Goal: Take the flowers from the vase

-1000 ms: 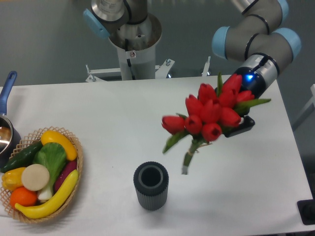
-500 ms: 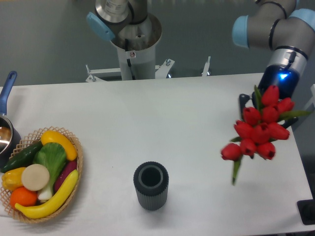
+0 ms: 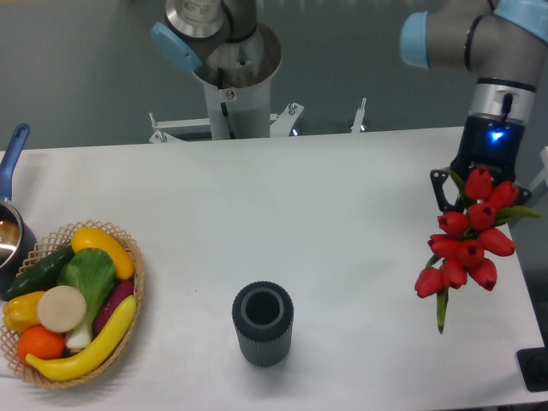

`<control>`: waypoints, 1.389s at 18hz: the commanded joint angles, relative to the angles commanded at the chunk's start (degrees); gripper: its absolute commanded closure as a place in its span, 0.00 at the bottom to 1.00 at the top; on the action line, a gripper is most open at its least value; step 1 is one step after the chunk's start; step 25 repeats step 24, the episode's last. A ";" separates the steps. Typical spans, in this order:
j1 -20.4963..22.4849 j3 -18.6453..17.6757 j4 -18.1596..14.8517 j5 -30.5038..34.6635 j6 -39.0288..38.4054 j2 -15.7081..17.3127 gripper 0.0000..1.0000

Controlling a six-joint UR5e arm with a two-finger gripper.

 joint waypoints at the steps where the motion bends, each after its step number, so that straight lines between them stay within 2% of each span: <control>1: -0.09 -0.27 0.00 2.72 0.09 0.35 0.77; 4: -1.40 -0.18 -1.23 10.19 0.09 0.71 0.78; 9: -3.86 0.96 -3.51 18.55 1.05 0.53 0.77; 11: -4.13 0.96 -5.88 21.54 1.32 0.62 0.76; 14: -7.03 2.28 -10.54 29.71 4.75 0.53 0.76; 15: -7.47 2.45 -11.85 30.77 4.66 0.53 0.76; 20: -7.73 2.46 -14.23 32.98 4.75 0.62 0.76; 25: -8.88 2.19 -14.33 35.26 4.75 0.53 0.76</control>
